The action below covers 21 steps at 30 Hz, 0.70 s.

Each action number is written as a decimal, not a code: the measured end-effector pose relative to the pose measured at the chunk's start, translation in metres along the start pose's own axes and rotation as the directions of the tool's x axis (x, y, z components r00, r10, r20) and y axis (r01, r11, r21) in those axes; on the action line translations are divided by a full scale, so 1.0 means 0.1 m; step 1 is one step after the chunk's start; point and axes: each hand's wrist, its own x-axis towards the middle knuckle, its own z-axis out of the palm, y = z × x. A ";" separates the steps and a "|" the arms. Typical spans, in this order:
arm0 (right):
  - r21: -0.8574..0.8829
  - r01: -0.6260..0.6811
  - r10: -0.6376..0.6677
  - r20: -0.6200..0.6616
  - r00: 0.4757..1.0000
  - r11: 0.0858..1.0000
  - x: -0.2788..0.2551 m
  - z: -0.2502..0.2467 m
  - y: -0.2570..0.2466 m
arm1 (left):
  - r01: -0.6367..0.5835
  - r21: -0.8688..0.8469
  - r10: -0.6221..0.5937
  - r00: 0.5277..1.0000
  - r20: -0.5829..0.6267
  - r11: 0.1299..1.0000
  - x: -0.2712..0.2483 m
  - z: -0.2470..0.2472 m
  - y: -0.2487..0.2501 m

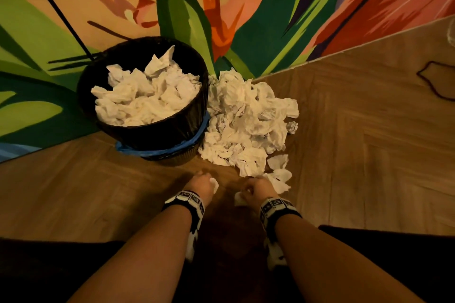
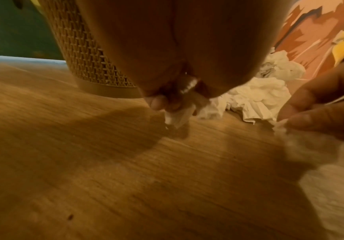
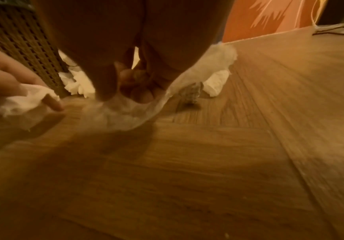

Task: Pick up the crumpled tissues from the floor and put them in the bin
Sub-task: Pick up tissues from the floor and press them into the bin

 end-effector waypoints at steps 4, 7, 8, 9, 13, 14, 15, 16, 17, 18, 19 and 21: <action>0.062 -0.067 0.073 -0.100 0.992 0.996 -0.02 -0.10 -0.07 | -0.031 -0.068 0.023 0.993 -0.120 0.997 -0.03 -0.05 0.04; 0.193 -0.071 0.111 -0.204 0.973 0.979 -0.02 -0.20 -0.04 | -0.045 -0.132 0.023 0.986 -0.163 0.990 0.00 -0.09 0.13; 0.249 -0.077 0.135 -0.223 0.965 0.965 -0.02 -0.24 -0.02 | -0.059 -0.138 0.033 0.982 -0.186 0.989 0.01 -0.11 0.18; 0.310 -0.080 0.164 -0.256 0.953 0.948 -0.02 -0.27 0.01 | -0.074 -0.153 0.041 0.977 -0.207 0.986 0.02 -0.13 0.23; 0.435 -0.061 0.274 -0.445 0.852 0.898 0.02 -0.38 0.19 | -0.127 -0.332 0.060 0.977 -0.204 0.935 0.06 -0.24 0.48; 0.447 -0.058 0.294 -0.480 0.826 0.893 0.04 -0.39 0.24 | -0.160 -0.349 0.090 0.974 -0.208 0.923 0.06 -0.26 0.55; 0.463 -0.069 0.322 -0.493 0.809 0.883 0.06 -0.39 0.30 | -0.202 -0.355 0.129 0.967 -0.219 0.913 0.07 -0.28 0.62; 0.475 -0.097 0.349 -0.479 0.806 0.875 0.08 -0.38 0.35 | -0.248 -0.358 0.172 0.958 -0.229 0.900 0.07 -0.31 0.68; 0.468 -0.135 0.365 -0.447 0.817 0.873 0.09 -0.37 0.41 | -0.286 -0.357 0.216 0.950 -0.224 0.889 0.09 -0.33 0.74; 0.439 -0.171 0.361 -0.399 0.843 0.882 0.10 -0.33 0.45 | -0.306 -0.342 0.250 0.948 -0.198 0.888 0.12 -0.35 0.80; 0.387 -0.194 0.336 -0.343 0.877 0.902 0.10 -0.29 0.49 | -0.305 -0.311 0.273 0.951 -0.143 0.900 0.16 -0.36 0.84; 0.211 -0.219 0.260 -0.192 0.946 0.953 0.10 -0.21 0.51 | -0.262 -0.228 0.268 0.963 -0.007 0.938 0.26 -0.35 0.91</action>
